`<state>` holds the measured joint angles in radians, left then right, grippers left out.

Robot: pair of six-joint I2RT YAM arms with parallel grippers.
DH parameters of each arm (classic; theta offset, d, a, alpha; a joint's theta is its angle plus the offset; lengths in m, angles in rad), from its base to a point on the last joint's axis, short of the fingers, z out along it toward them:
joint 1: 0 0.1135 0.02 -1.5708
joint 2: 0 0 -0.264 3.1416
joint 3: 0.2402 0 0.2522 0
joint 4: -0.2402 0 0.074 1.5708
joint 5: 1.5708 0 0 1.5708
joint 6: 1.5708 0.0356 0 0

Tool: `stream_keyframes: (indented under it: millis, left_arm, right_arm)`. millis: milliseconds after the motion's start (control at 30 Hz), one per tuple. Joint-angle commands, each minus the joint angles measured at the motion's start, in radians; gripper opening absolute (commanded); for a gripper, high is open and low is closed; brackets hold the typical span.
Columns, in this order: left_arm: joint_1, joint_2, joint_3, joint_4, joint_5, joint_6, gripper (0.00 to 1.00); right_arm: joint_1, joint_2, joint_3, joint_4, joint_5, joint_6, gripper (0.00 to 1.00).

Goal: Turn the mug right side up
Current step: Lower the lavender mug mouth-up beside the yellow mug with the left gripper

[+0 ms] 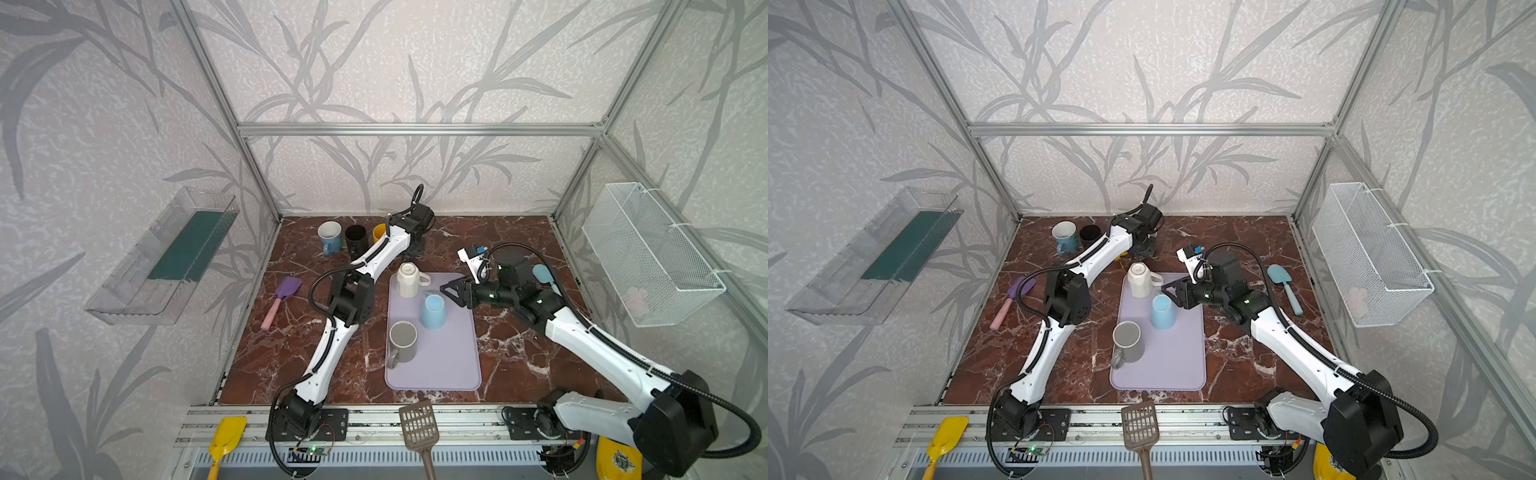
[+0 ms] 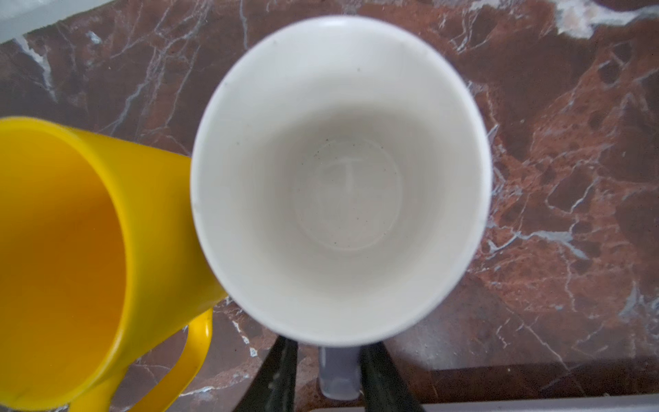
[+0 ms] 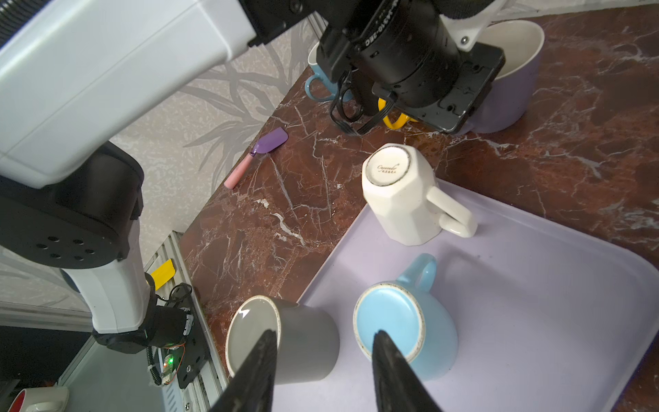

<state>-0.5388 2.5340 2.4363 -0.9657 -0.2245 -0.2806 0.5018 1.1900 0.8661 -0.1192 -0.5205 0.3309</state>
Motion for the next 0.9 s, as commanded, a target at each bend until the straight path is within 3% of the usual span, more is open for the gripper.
stream_keyframes:
  millis: [0,200,333,600,867]
  left_arm:
    - [-0.006,-0.003,0.038,-0.019,-0.026,0.003,0.38]
    - [-0.006,-0.010,0.057,-0.032,-0.018,0.006,0.55]
    - [-0.005,-0.026,0.056,-0.033,-0.005,0.007,0.61]
    - [-0.006,-0.068,0.055,-0.030,0.057,0.013,0.64]
    - [-0.005,-0.136,0.009,-0.006,0.039,0.019,0.65]
  right_arm:
    - [-0.004,-0.018,0.004,-0.014,-0.003,-0.011,0.45]
    - [-0.005,-0.015,0.007,-0.014,-0.001,-0.011,0.45]
    - [-0.005,-0.017,0.005,-0.018,0.002,-0.013,0.45]
    - [-0.005,-0.021,0.002,-0.040,0.020,-0.022,0.45]
    - [-0.005,-0.020,0.004,-0.052,0.040,-0.028,0.46]
